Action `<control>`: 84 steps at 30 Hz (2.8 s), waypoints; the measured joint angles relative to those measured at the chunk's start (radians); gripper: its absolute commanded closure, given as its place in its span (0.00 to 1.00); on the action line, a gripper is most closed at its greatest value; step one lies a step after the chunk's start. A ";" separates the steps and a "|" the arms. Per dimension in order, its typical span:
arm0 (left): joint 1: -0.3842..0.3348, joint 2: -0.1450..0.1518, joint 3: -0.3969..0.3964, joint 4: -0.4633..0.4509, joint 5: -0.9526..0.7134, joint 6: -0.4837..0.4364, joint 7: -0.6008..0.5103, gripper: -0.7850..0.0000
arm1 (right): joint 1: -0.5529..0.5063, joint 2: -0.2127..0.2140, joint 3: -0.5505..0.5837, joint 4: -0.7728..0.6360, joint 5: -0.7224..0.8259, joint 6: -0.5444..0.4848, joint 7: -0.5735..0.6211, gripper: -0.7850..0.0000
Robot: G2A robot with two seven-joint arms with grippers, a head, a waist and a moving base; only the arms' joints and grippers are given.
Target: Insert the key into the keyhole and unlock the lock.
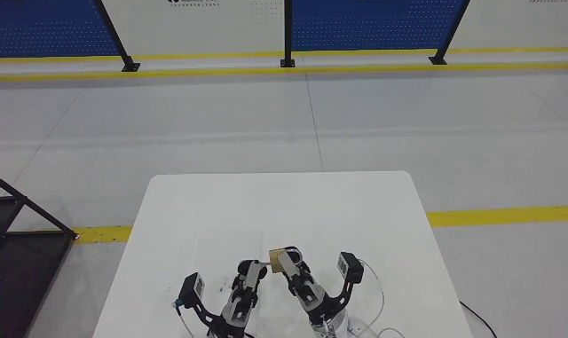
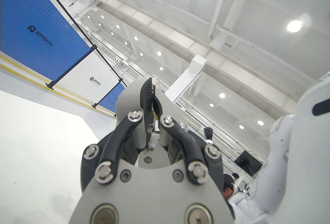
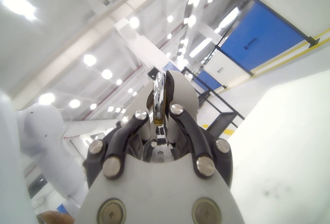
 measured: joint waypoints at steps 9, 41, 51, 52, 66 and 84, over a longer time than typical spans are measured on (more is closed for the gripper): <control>-0.001 -0.005 0.002 0.002 0.011 0.004 -0.002 0.75 | 0.003 -0.007 -0.008 0.009 -0.037 0.010 -0.016 1.00; 0.011 -0.014 -0.027 0.011 0.037 -0.010 -0.006 0.82 | -0.012 -0.009 0.018 -0.002 -0.014 0.005 0.013 1.00; 0.010 -0.017 -0.030 0.014 0.042 -0.009 -0.009 1.00 | -0.011 -0.011 0.016 -0.002 -0.006 0.012 0.033 1.00; 0.010 -0.017 -0.031 0.014 0.042 -0.010 -0.010 1.00 | -0.011 -0.011 0.017 -0.002 -0.005 0.013 0.036 1.00; 0.009 -0.019 -0.049 0.021 0.112 0.008 0.006 1.00 | -0.022 -0.009 0.023 -0.014 -0.020 0.016 0.056 1.00; -0.009 -0.017 -0.067 0.066 0.394 0.115 0.179 1.00 | -0.059 0.007 0.055 -0.058 0.014 0.038 0.134 1.00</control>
